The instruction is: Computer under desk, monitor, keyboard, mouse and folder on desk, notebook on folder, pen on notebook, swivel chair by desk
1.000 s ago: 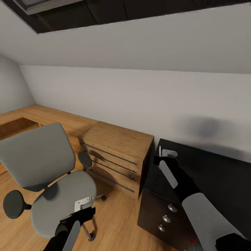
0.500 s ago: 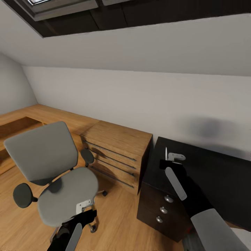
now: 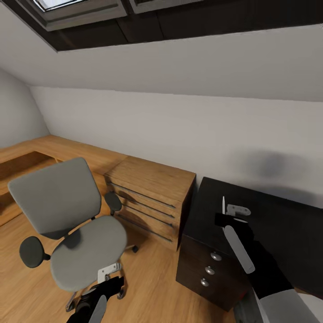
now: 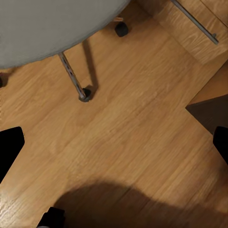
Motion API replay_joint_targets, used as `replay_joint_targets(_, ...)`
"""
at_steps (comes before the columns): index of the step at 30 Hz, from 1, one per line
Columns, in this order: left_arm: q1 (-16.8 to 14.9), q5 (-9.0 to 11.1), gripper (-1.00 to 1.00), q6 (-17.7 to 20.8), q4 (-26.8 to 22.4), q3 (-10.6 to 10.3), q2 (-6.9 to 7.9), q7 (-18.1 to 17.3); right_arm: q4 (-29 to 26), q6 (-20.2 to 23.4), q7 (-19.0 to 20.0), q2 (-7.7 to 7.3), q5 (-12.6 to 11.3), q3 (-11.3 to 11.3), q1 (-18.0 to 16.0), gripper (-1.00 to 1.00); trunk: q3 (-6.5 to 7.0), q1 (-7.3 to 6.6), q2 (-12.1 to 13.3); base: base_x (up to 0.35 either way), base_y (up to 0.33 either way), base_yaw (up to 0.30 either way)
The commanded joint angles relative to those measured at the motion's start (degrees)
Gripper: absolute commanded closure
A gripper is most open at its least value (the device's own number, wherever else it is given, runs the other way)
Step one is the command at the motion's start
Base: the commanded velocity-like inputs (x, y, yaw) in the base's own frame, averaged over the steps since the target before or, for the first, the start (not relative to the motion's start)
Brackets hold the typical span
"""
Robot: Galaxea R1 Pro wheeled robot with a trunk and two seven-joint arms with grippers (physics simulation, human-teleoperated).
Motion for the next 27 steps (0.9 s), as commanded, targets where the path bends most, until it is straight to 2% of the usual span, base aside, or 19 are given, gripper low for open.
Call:
replay_joint_targets(1, 0.0, 0.6, -1.0, -0.3, 0.5, -0.1, 0.0, 0.5, -0.8, 0.1, -0.6, -0.09, -0.6, 0.1, 0.4, 1.0, 0.11, -0.21, 0.4, 0.0, 0.0, 0.0)
replay_joint_targets(8, 0.0, 0.6, -1.0, -1.0, 1.7, -0.3, -0.05, 0.6, -2.1, 0.0, -0.7, -0.1, -0.6, -0.1, 1.3, 1.0, 1.37, -1.75, 3.2, 0.0, 0.0, -0.017)
replay_joint_targets(20, 0.0, 0.5, -1.0, -1.0, 2.2, -0.1, 0.06, 0.6, -1.6, -0.4, -0.7, 0.12, -0.6, 0.0, 1.3, 1.0, 3.5, -4.39, 8.0, 0.0, 0.0, -0.217)
replay_joint_targets(27, 0.0, 0.5, -1.0, -1.0, 2.3, -0.1, 0.03, 0.6, -1.6, -0.5, -0.7, 0.16, -0.6, 0.0, 1.3, 1.0, 4.74, -5.92, 10.8, 0.0, 0.0, -0.054)
